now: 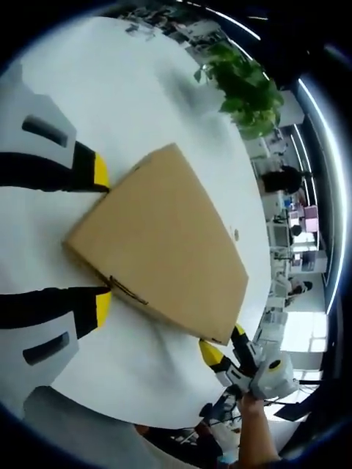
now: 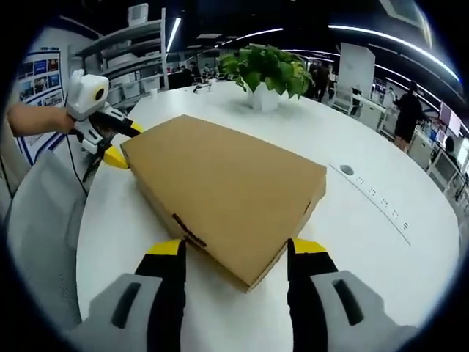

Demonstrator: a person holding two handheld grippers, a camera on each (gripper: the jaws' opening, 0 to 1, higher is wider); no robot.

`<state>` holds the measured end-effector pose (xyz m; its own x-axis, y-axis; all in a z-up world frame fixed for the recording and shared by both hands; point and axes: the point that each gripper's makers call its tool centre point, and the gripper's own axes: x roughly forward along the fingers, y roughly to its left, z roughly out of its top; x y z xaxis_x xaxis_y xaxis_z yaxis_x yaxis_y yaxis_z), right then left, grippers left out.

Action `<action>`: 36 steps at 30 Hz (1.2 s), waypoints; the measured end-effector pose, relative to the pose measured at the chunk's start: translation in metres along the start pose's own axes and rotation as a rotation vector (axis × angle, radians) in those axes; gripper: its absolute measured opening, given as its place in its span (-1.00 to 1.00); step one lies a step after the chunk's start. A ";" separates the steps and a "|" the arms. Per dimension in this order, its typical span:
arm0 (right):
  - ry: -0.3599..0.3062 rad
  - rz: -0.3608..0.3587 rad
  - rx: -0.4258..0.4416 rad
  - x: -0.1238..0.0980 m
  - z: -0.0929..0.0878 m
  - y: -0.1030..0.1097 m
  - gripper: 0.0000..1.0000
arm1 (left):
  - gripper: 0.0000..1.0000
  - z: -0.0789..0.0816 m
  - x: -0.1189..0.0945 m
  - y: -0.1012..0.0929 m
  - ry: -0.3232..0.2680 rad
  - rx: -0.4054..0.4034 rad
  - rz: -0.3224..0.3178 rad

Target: Operate the shoe box by opening the lid, removing the specified soft item, and placing it in the target area until the item is outside and the box remains undamaged.

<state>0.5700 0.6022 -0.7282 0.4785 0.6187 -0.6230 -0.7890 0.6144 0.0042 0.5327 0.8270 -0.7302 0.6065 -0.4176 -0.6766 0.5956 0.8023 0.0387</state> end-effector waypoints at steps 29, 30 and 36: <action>-0.039 -0.106 0.095 -0.022 -0.019 0.064 -0.08 | -0.02 -0.021 -0.021 0.008 0.074 0.125 -0.146; -0.041 -0.107 0.097 -0.022 -0.019 0.067 -0.08 | -0.02 -0.022 -0.021 0.009 0.078 0.130 -0.150; -0.056 -0.128 0.117 -0.026 -0.022 0.084 -0.09 | -0.02 -0.030 -0.028 0.010 0.098 0.160 -0.169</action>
<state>0.4828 0.6273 -0.7288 0.5955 0.5558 -0.5801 -0.6713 0.7409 0.0208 0.5061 0.8599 -0.7327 0.4415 -0.4904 -0.7514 0.7650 0.6433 0.0296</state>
